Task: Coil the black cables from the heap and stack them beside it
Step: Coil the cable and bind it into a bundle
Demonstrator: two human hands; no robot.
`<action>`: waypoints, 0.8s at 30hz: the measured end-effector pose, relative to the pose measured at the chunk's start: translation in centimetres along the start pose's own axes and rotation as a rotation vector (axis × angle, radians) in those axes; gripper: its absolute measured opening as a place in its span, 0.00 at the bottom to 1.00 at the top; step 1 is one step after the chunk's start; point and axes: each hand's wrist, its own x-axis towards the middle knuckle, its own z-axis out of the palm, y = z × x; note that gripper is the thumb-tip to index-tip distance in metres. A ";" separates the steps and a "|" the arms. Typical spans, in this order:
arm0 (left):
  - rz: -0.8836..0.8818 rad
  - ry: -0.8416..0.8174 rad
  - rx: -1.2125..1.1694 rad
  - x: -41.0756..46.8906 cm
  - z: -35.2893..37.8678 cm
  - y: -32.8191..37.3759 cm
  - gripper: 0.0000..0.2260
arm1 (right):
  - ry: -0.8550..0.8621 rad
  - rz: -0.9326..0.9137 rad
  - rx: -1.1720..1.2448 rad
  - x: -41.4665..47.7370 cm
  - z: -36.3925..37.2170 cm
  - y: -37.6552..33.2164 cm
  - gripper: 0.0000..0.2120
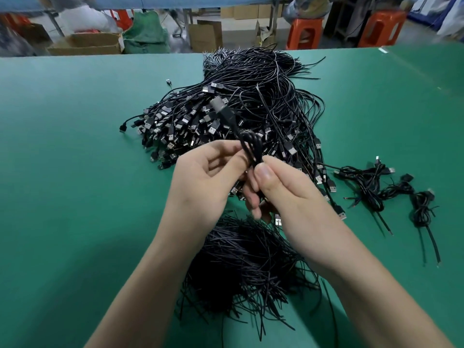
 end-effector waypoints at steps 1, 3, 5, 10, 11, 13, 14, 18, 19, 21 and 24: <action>-0.010 -0.047 -0.008 -0.1 0.1 0.1 0.09 | 0.032 -0.003 0.022 0.0 0.0 0.0 0.16; -0.025 -0.098 0.013 -0.1 0.2 0.0 0.11 | 0.094 -0.005 0.046 0.0 -0.1 0.0 0.17; -0.041 -0.101 0.020 -0.1 0.2 0.0 0.12 | 0.114 0.003 0.040 0.0 -0.1 0.0 0.17; -0.070 0.021 0.047 0.2 0.0 -0.2 0.10 | 0.108 0.013 -0.008 -0.1 -0.5 -0.1 0.16; -0.078 0.066 0.053 0.4 -0.2 -0.2 0.09 | 0.126 0.012 -0.056 0.0 -0.7 0.0 0.16; -0.104 0.087 0.035 0.4 -0.4 -0.1 0.07 | 0.146 0.007 -0.161 0.0 -1.0 0.1 0.16; -0.114 0.070 0.034 0.4 -0.3 0.0 0.07 | 0.146 0.000 -0.209 0.0 -1.0 0.1 0.16; -0.146 -0.002 0.007 0.1 0.2 -0.1 0.11 | 0.166 -0.027 -0.386 -0.1 -0.7 0.3 0.17; -0.157 -0.007 -0.012 0.1 0.3 -0.2 0.12 | 0.172 -0.026 -0.419 -0.1 -0.7 0.3 0.16; -0.174 -0.009 -0.061 0.1 0.4 -0.3 0.13 | 0.180 -0.020 -0.462 -0.1 -0.8 0.5 0.15; -0.205 -0.057 -0.163 0.2 0.3 -0.4 0.12 | 0.190 -0.010 -0.434 0.1 -0.8 0.6 0.17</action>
